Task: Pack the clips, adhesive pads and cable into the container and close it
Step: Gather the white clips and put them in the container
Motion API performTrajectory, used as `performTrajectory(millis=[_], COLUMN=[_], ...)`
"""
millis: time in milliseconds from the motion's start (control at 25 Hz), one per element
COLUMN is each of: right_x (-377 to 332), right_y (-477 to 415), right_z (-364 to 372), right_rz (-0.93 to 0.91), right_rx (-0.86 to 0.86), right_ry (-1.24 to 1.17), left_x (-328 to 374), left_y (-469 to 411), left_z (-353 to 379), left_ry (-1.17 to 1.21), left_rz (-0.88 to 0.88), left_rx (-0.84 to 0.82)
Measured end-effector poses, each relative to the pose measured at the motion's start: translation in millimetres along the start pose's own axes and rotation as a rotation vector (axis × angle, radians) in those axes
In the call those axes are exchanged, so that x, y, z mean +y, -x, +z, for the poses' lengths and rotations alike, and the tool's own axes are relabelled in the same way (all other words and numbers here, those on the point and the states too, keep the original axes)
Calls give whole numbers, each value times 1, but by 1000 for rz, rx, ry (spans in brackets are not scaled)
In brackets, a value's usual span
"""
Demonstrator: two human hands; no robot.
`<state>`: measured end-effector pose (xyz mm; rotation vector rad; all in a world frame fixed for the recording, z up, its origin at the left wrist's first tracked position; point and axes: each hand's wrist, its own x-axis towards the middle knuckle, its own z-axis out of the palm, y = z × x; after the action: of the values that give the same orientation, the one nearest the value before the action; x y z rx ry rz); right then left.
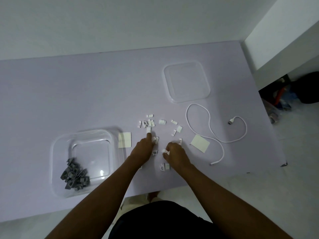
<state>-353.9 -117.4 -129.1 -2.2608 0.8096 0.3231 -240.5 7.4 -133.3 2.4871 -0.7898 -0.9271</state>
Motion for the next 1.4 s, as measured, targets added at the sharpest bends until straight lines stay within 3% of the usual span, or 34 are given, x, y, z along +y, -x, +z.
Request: performTrajectory(millis=[80, 200, 320, 480, 560, 640, 720, 800, 960, 1040, 1120, 1200, 1320, 1400], right_x=[0, -4, -10, -27, -31, -29, -29, -36, -42, -41, -38, -38, -41, -38], right_y=[-2, 0, 8, 1, -14, -34, -55, -73, -104, -111, -111, -103, -73, -57], right_z=[-5, -23, -47, -61, -59, -53, -47, -47, -44, -36, -28, -27, -33, -35], right_rz=[121, 380, 315, 303, 386, 319, 117, -8, -48, -1, 59, 159, 332, 320], right_rx=[-16, -177, -319, -273, -115, 70, 174, 145, 24, 21, 58, 68, -145, -263], right_ry=[-282, -1044, -1412, -1379, -1206, -887, -480, -205, 97, 112, -44, -487, -1325, -1521], left_x=[0, 3, -1, -3, -4, -5, -4, -6, -11, -13, -10, -3, 6, 8], left_y=[4, 12, 20, 35, 34, 30, 23, 10, -18, -29, -40, -50, -60, -63], left_z=[-9, -24, -40, -62, -72, -80, -87, -87, -79, -78, -76, -74, -73, -73], left_ry=[233, 538, 989, 1369, 1452, 1523, 1454, 1160, 227, 68, -26, -121, -183, -181], left_rz=[-76, -224, -386, -423, -383, -352, -394, -477, -305, -294, -279, -266, -287, -291], left_rx=[-7, 28, 0, -135, -224, -289, -258, -126, 127, 140, 140, 140, 119, 107])
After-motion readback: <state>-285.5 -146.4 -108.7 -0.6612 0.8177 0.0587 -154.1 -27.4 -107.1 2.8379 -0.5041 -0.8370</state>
